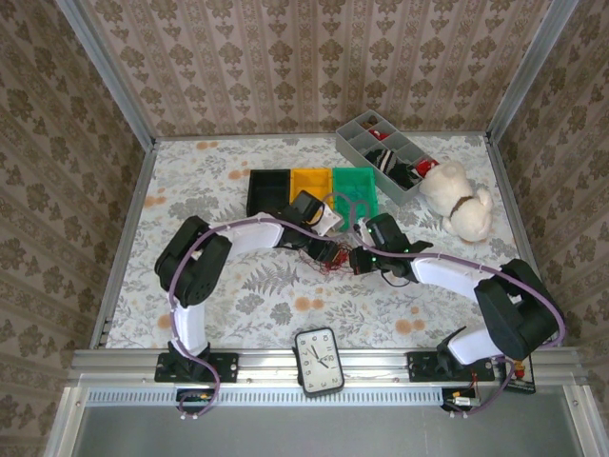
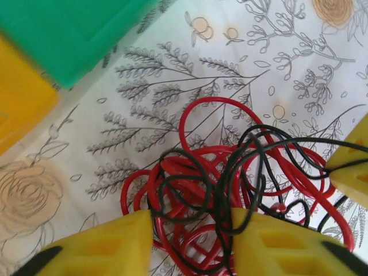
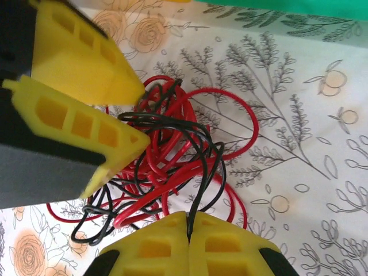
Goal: Untangle the cables
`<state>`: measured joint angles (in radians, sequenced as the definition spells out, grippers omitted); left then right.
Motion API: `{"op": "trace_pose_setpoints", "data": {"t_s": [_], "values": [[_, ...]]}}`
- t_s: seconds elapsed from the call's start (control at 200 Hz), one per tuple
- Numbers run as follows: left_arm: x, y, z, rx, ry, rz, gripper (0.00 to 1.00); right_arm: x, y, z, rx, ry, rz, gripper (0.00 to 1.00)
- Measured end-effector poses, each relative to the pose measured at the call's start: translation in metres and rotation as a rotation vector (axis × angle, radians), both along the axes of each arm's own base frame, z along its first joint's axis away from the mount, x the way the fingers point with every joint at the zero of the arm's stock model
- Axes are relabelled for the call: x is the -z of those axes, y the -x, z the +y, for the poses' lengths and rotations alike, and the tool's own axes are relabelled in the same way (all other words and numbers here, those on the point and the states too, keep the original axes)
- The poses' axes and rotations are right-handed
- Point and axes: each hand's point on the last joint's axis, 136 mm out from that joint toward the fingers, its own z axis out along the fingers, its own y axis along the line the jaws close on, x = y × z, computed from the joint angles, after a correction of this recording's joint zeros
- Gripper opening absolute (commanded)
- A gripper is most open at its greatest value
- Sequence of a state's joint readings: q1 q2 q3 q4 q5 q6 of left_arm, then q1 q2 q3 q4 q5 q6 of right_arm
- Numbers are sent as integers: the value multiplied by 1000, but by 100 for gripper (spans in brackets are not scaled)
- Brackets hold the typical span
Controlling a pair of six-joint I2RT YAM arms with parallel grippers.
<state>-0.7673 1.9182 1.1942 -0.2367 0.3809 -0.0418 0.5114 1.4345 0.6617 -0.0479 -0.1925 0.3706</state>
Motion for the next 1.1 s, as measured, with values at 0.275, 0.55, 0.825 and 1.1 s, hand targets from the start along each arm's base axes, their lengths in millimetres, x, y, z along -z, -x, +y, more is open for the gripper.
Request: {"op": "trace_pose_setpoints", "data": {"t_s": [0.275,0.55,0.825,1.1], "values": [[5,4,-5,7,-23,-8,9,0,-4,-26,121,-34,7,40],[5,4,-6,3,-38,-26,0,-21,0,-29,134,-85,-61,41],[5,4,-6,-2,-52,-46,0,-42,4,-25,106,-139,-114,29],[5,4,-6,-3,-59,-57,0,-22,11,-9,39,-176,-20,25]]}}
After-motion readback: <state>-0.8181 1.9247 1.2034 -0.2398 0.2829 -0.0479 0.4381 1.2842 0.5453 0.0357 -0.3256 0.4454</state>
